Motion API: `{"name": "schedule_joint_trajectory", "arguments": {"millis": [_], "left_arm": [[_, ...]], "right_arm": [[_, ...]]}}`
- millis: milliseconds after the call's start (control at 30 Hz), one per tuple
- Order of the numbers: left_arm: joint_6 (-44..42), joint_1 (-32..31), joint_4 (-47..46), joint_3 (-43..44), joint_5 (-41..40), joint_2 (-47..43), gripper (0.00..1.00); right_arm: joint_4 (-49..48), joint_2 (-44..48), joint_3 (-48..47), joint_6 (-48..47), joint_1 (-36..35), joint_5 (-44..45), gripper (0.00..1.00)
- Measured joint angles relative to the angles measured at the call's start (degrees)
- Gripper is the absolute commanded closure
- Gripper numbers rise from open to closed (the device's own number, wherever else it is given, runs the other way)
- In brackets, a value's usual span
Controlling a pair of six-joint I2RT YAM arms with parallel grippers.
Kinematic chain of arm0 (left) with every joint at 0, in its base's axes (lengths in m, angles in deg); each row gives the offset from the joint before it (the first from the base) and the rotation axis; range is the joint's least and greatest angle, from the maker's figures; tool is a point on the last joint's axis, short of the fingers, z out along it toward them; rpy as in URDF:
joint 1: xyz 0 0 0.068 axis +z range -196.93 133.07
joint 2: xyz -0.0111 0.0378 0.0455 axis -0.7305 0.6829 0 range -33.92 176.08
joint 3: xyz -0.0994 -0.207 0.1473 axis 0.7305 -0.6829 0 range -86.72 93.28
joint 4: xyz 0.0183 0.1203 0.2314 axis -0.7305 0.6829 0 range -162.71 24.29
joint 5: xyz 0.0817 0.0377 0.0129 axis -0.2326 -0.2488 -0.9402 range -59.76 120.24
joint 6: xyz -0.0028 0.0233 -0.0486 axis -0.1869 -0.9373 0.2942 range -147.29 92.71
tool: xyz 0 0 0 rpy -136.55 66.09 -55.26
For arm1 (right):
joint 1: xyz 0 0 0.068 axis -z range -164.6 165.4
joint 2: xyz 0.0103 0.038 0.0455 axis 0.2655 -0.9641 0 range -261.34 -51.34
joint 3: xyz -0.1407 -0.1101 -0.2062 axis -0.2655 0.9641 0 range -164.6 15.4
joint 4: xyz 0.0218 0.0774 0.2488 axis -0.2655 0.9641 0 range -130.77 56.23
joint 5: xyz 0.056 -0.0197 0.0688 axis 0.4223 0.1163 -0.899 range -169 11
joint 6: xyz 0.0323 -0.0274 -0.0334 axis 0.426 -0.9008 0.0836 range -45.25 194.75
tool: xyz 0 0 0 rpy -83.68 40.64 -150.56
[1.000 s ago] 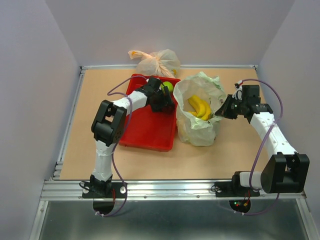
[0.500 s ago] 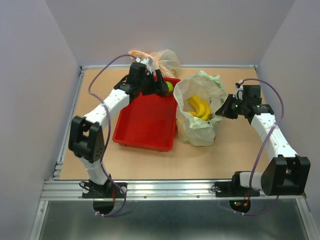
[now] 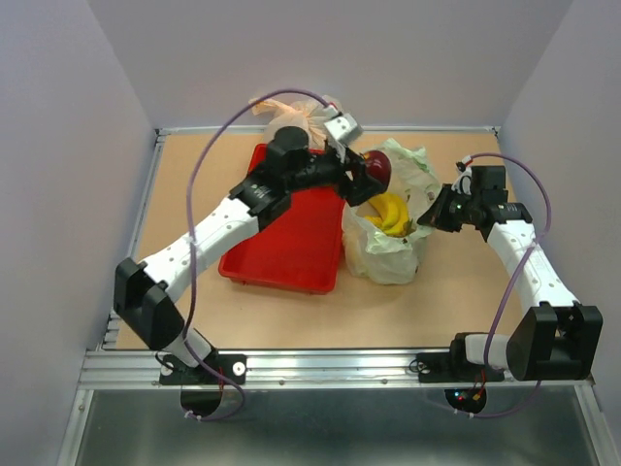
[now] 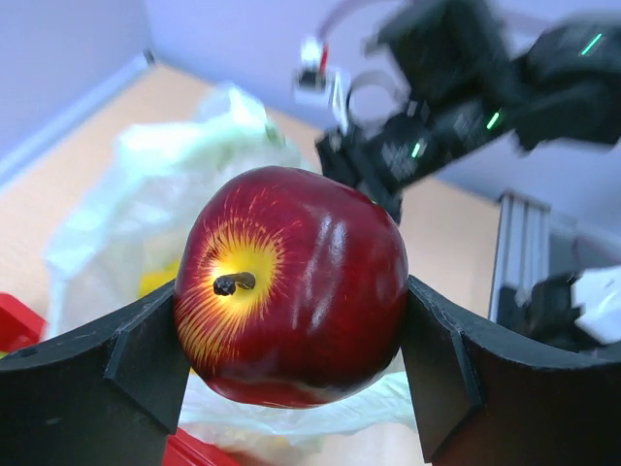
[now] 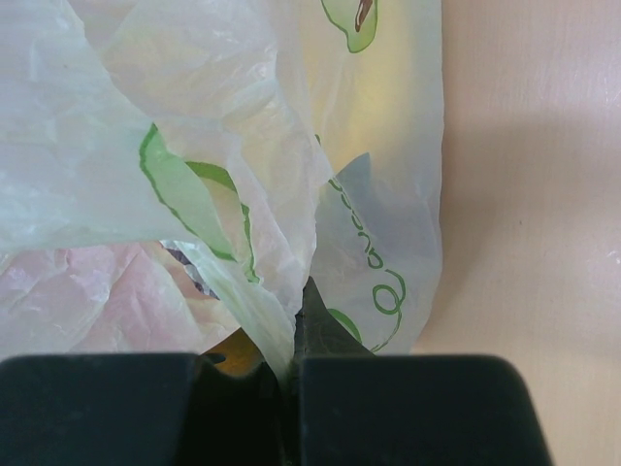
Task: Place the fake fruits into the plastic bag and tie a complex knot
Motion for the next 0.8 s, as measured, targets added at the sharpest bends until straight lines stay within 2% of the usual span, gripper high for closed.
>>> {"name": "schedule_joint_trajectory", "arguments": {"millis": [33, 100, 133, 300, 500, 600, 733, 800], "left_arm": [[-1.1, -0.9, 0.5, 0.0, -0.2, 1.6, 0.26], [-3.9, -2.8, 2.3, 0.0, -1.6, 5.4, 0.06], [-5.2, -3.6, 3.6, 0.2, -2.4, 7.2, 0.01], [-8.2, -5.3, 8.0, 2.8, -7.0, 11.3, 0.01], [-6.6, -3.8, 5.2, 3.3, -12.0, 7.6, 0.01], [-2.8, 0.0, 2.4, 1.6, -11.3, 3.0, 0.01], [4.6, 9.7, -1.4, 1.4, -11.1, -0.8, 0.01], [8.7, 14.1, -2.1, 1.4, -13.9, -0.2, 0.01]], "right_arm": [[0.0, 0.0, 0.0, 0.0, 0.0, 0.0, 0.99], [0.0, 0.0, 0.0, 0.0, 0.0, 0.0, 1.0], [0.0, 0.0, 0.0, 0.0, 0.0, 0.0, 0.99], [0.0, 0.0, 0.0, 0.0, 0.0, 0.0, 1.0], [0.0, 0.0, 0.0, 0.0, 0.0, -0.1, 0.99], [0.0, 0.0, 0.0, 0.0, 0.0, -0.1, 1.0], [0.0, 0.0, 0.0, 0.0, 0.0, -0.1, 0.99], [0.0, -0.1, 0.0, 0.0, 0.0, -0.1, 1.0]]}}
